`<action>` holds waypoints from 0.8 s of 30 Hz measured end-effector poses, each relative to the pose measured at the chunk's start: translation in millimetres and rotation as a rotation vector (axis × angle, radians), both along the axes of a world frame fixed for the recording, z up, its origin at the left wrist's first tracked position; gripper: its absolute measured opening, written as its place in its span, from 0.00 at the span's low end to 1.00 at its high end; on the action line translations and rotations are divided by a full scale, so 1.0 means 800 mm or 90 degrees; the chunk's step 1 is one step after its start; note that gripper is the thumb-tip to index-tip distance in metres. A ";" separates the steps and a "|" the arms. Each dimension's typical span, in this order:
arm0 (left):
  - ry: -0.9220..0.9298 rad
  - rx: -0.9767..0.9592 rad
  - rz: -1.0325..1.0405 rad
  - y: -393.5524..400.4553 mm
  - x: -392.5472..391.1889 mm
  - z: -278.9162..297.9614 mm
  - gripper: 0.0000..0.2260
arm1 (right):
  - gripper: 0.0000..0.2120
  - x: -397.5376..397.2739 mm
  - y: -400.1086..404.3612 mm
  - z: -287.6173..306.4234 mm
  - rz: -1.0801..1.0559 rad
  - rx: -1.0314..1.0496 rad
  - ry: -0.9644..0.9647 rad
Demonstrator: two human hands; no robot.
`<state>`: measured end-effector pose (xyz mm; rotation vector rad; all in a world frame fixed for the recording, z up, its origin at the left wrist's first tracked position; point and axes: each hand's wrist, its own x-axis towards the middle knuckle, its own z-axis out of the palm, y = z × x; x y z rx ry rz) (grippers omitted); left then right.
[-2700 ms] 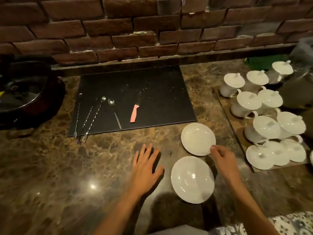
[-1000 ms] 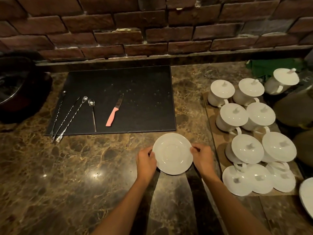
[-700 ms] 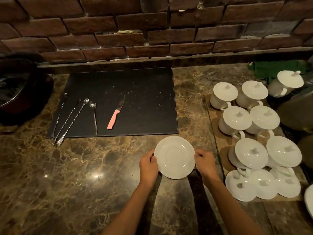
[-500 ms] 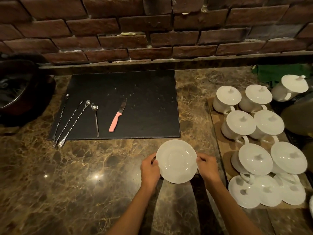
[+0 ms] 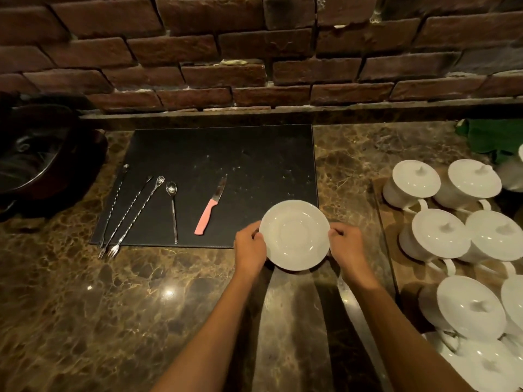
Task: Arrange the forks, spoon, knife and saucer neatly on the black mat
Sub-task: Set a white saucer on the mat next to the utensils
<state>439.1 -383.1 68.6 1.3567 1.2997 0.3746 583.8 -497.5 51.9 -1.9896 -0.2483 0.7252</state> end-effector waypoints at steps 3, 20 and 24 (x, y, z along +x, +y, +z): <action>0.024 0.006 0.007 0.030 0.015 -0.006 0.14 | 0.15 0.015 0.030 -0.007 0.002 -0.020 -0.008; 0.023 -0.027 -0.024 0.070 0.031 -0.021 0.11 | 0.14 0.028 0.066 -0.029 -0.028 -0.071 -0.015; 0.054 -0.009 -0.076 0.078 -0.008 -0.022 0.17 | 0.12 0.011 0.057 -0.023 -0.105 -0.068 0.033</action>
